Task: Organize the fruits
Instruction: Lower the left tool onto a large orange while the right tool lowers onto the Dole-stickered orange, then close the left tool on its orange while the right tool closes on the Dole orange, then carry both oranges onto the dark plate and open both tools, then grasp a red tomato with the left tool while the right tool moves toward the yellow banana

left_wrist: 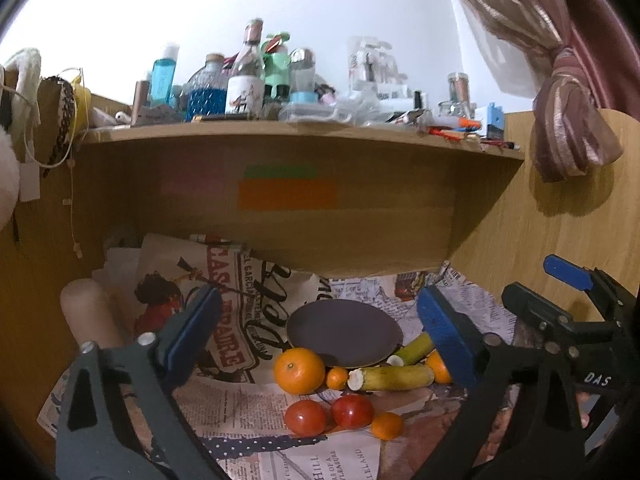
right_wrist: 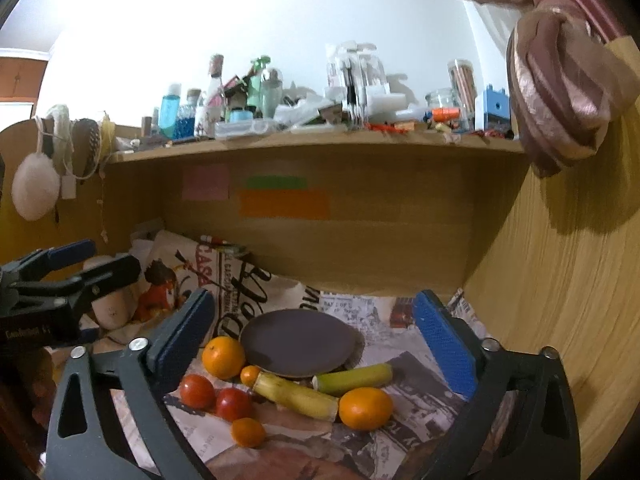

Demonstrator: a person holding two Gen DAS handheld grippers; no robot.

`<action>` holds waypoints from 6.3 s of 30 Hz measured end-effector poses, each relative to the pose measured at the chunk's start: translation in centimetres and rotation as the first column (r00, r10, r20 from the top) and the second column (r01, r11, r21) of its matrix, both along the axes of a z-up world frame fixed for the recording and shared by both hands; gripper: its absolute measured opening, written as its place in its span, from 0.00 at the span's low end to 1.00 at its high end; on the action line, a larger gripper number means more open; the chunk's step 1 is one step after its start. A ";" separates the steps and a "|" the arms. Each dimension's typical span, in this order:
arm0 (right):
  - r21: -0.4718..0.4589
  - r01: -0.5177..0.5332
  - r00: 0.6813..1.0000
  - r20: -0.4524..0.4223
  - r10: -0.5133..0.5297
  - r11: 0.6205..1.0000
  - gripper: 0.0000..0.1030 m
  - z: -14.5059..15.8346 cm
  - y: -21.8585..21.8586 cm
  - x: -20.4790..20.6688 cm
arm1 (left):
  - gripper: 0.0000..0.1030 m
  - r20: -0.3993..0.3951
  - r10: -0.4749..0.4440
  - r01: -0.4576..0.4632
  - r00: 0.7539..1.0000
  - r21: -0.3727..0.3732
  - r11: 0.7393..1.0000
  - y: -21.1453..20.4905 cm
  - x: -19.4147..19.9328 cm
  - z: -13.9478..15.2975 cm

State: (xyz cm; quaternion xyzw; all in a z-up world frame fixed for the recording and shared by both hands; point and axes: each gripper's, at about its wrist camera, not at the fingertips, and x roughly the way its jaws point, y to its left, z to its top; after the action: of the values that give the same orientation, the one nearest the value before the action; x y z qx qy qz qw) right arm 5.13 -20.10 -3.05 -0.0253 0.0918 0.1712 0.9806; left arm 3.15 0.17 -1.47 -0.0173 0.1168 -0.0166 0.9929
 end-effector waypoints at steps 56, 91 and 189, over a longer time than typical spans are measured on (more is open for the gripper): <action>-0.130 -0.052 0.760 -0.648 -0.045 0.990 0.61 -12.2 -1.7 14.1 | 0.67 -0.642 -0.176 0.108 0.746 -0.144 0.984 4.1 20.9 -16.1; -0.168 -0.075 0.745 -0.665 -0.057 0.983 0.60 -13.3 -1.8 15.7 | 0.67 -0.563 -0.126 0.087 0.817 -0.095 0.992 4.8 17.1 -10.7; -0.188 -0.285 0.818 -0.559 0.137 0.940 0.86 -9.6 7.5 13.3 | 0.83 -0.599 -0.137 0.133 0.789 -0.052 0.990 3.6 14.9 -13.0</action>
State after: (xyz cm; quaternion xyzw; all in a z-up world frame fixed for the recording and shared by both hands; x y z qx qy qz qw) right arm 18.40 -12.60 -12.70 -0.1162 0.3817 0.2661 0.8775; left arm 18.05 3.77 -14.50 -0.0167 0.4261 -0.0815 0.9008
